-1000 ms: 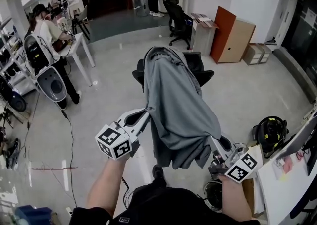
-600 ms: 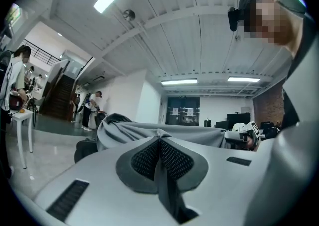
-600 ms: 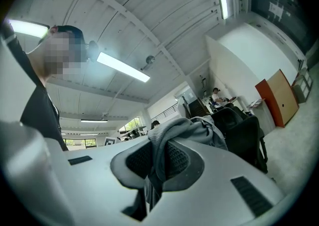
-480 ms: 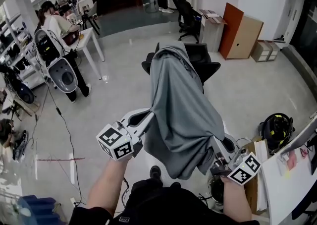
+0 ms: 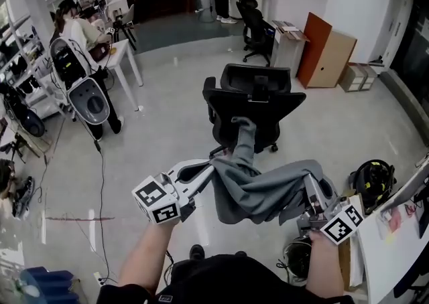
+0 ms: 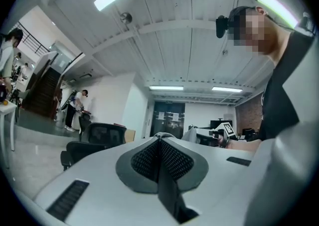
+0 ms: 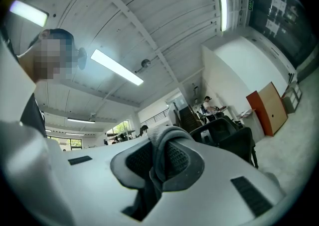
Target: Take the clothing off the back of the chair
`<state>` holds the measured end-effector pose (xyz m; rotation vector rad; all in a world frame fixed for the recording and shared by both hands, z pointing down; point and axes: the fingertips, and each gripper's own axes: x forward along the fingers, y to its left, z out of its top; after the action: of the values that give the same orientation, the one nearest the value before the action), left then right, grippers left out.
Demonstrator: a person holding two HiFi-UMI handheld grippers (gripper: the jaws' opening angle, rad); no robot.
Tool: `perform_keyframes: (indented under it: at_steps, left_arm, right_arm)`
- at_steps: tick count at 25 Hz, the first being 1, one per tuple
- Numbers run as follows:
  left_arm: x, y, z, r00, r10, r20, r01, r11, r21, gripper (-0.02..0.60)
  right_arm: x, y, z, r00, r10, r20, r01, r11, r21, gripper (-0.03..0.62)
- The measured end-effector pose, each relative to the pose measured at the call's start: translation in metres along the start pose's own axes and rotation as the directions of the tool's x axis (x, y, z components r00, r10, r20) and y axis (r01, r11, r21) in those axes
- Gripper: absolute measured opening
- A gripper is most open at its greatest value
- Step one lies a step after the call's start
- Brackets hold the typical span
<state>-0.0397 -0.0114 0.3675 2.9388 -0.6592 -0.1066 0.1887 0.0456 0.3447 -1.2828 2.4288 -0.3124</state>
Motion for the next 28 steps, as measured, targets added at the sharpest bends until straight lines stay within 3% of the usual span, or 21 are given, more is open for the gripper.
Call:
perform_keyframes:
  at_steps: [6,10,14,19,28]
  left_arm:
    - [-0.031,0.050,0.020,0.999,0.038,0.007,-0.038,0.999,0.023,0.008]
    - [-0.039,0.071,0.045,0.997,0.058,0.054,-0.060,0.997,0.040,0.008]
    - [-0.043,0.088,0.061,0.993,0.106,0.056,-0.111,0.988,0.106,0.008]
    - [-0.047,0.097,0.047,0.986,0.166,0.022,-0.167,0.980,0.112,0.008]
    - [-0.047,0.101,0.032,0.985,0.174,-0.020,-0.172,0.982,0.081,0.008]
  right_arm:
    - [0.042,0.026,0.012,0.999,-0.030,0.021,0.031,0.998,-0.060,0.031]
    - [0.055,0.035,0.013,0.998,-0.067,0.012,0.068,0.995,-0.079,0.031]
    - [0.063,0.041,0.010,0.995,-0.101,0.002,0.100,0.989,-0.104,0.031]
    - [0.058,0.038,-0.001,0.989,-0.145,-0.023,0.141,0.984,-0.112,0.031]
    - [0.049,0.040,-0.007,0.987,-0.158,-0.024,0.153,0.979,-0.135,0.031]
